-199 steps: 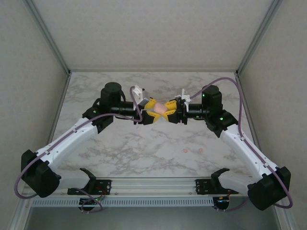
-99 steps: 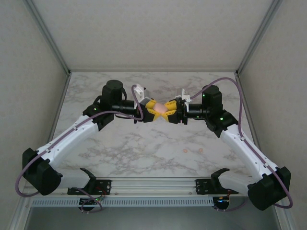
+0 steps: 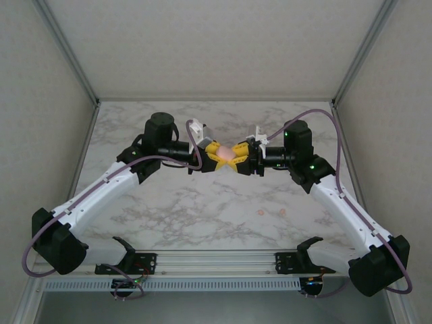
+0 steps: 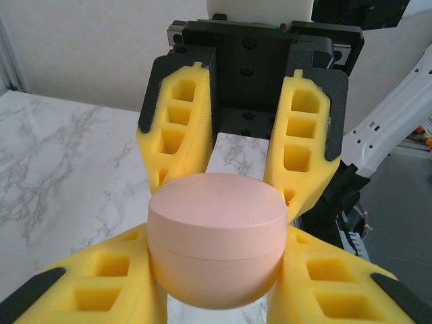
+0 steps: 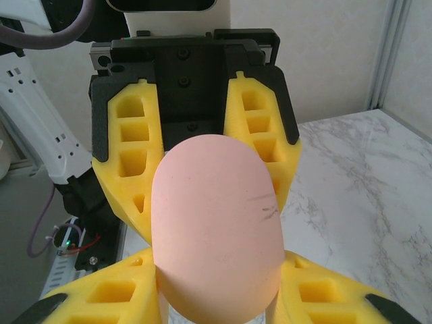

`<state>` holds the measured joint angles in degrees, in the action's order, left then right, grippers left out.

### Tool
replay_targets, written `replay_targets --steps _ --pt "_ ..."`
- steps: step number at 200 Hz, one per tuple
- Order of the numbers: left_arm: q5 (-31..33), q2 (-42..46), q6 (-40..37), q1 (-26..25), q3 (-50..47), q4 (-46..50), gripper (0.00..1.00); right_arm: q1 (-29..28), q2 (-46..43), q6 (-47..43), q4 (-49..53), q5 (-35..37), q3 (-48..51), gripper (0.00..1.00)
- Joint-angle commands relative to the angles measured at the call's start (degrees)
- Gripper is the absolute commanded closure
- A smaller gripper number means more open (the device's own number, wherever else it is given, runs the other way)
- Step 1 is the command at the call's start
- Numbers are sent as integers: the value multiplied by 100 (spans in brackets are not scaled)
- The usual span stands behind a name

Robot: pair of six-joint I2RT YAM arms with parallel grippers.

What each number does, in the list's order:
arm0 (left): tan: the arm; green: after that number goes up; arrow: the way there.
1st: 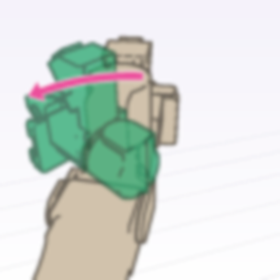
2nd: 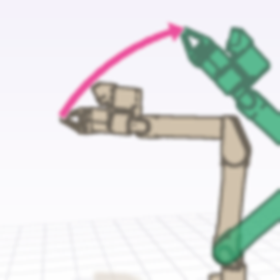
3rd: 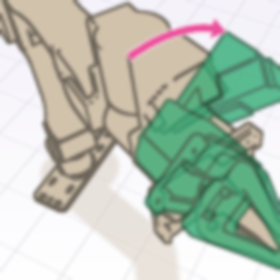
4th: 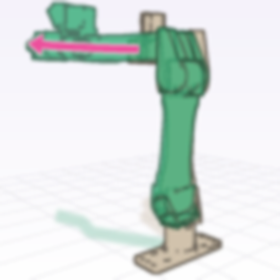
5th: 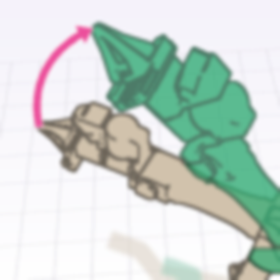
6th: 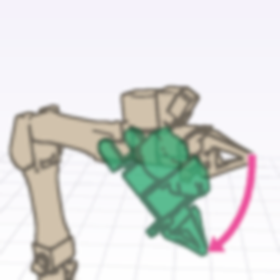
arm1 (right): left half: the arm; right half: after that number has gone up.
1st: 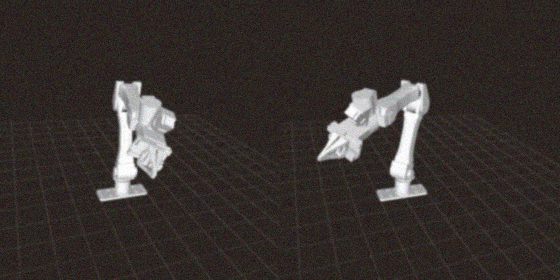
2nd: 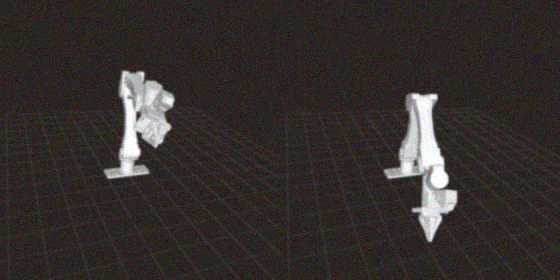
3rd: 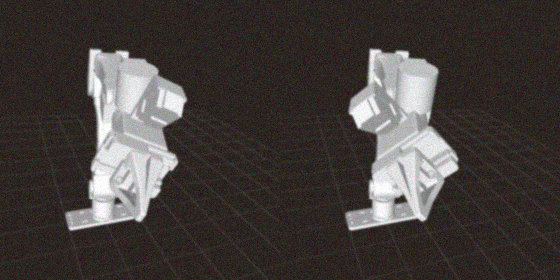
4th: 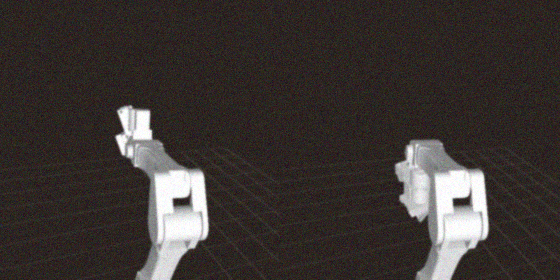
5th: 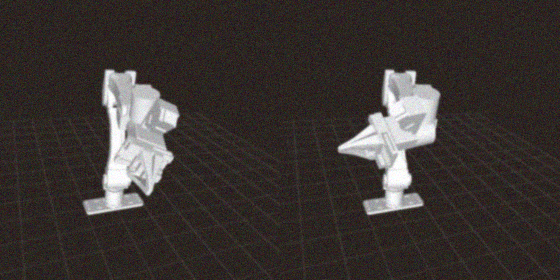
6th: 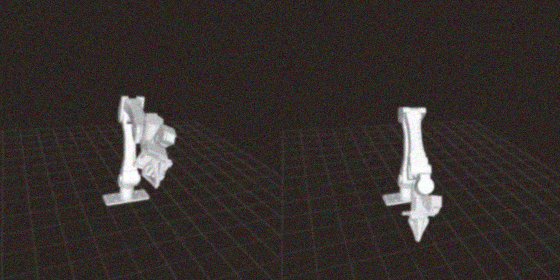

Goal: Insert the wireless bluetooth earbuds into the charging case

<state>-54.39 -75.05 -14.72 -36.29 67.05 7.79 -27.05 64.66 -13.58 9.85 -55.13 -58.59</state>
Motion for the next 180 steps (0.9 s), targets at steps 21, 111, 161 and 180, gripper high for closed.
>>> replay_targets --steps 21,111,161,180 --pt "-484 -63 95 -136 184 5 61 -62 24 -166 10 204 -170 72" --pt "-525 -72 80 -141 190 21 57 -58 -37 -320 -28 335 -136 72" --pt "-551 -98 75 -150 255 78 57 -57 -70 -346 -129 352 -67 72" --pt "-555 -107 82 -150 268 90 56 -55 -70 -351 -169 398 -47 72"
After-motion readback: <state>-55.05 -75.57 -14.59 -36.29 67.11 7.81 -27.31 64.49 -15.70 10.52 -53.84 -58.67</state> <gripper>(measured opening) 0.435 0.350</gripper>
